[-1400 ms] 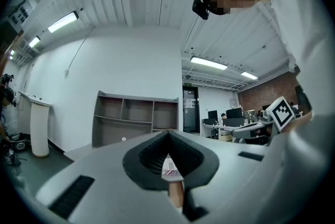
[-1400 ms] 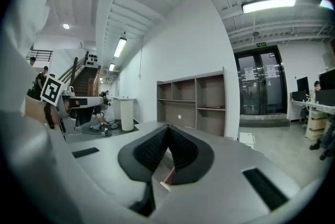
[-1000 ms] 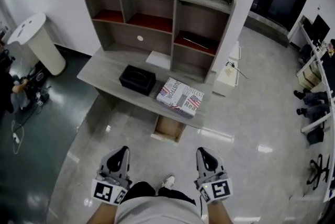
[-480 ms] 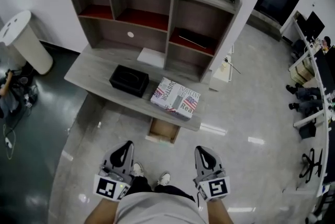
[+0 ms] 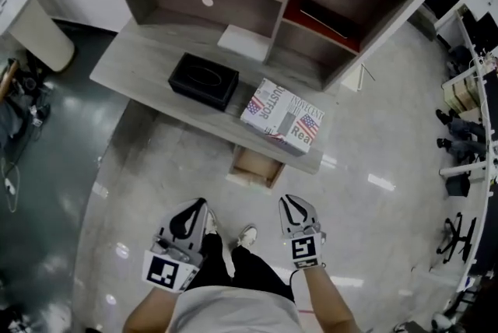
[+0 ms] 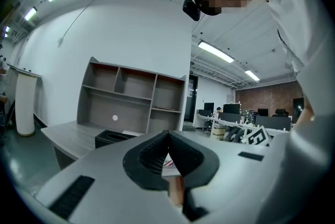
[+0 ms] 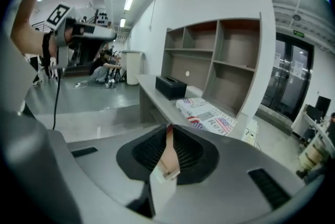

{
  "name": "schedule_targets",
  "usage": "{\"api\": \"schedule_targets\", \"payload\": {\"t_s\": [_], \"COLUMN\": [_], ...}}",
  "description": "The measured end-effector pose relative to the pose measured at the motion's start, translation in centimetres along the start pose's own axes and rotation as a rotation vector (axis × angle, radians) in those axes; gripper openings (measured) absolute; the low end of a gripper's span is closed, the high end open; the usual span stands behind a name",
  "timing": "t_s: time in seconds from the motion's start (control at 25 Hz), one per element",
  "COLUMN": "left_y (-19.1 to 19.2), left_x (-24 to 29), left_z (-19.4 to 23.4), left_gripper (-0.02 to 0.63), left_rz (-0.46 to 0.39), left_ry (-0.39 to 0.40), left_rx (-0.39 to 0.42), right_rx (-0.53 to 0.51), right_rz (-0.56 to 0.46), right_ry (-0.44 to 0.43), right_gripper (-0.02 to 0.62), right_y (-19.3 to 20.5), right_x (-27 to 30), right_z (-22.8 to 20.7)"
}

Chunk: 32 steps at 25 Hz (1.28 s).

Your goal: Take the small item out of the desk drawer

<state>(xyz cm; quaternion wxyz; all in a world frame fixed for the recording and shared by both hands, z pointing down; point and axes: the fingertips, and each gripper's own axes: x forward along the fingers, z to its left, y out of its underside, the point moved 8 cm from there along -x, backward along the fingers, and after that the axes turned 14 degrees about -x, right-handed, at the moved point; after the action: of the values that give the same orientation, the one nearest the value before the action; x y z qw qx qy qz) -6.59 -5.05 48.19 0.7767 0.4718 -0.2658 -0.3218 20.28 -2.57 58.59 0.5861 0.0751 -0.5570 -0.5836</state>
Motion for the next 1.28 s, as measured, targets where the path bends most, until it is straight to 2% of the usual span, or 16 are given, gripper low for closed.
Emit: {"api": "schedule_targets", "payload": {"t_s": [0.08,0.24,0.48,0.76,0.92,1.16,1.28], "left_y": [1.1,3.0,5.6,8.0,8.7,8.7,8.7], "left_x": [-0.3,-1.3,-3.4,-5.3,-5.5,-5.4,-5.3], "left_z": [0.9,2.9,5.4,7.6,7.9,8.4,8.5], "left_gripper": [0.018,0.018,0.018,0.018,0.018,0.018,0.018], "left_rz": [0.021,0.051,0.098,0.161,0.170,0.170,0.171], "left_ry": [-0.017,-0.054,-0.114,-0.164,-0.166,-0.165,-0.169], "left_rx": [-0.016,-0.045,-0.080,-0.127,-0.139,-0.152,-0.155], "right_rx": [-0.048,-0.164,-0.304,-0.278,-0.315,-0.239,-0.245], "right_rz": [0.063,0.162,0.301,0.459,0.470,0.487,0.484], "right_ry": [-0.054,-0.142,-0.254,-0.317,-0.363,-0.349,-0.339], "right_gripper": [0.106,0.119,0.187,0.271,0.275,0.272,0.151], "right_y": [2.0,5.5,10.5,14.3,14.6,15.2,15.0], "right_x": [3.3,9.0,15.2,18.7,19.8,20.9,21.2], "right_z": [1.8,5.0,9.4,10.7,11.4,10.9,10.5]}}
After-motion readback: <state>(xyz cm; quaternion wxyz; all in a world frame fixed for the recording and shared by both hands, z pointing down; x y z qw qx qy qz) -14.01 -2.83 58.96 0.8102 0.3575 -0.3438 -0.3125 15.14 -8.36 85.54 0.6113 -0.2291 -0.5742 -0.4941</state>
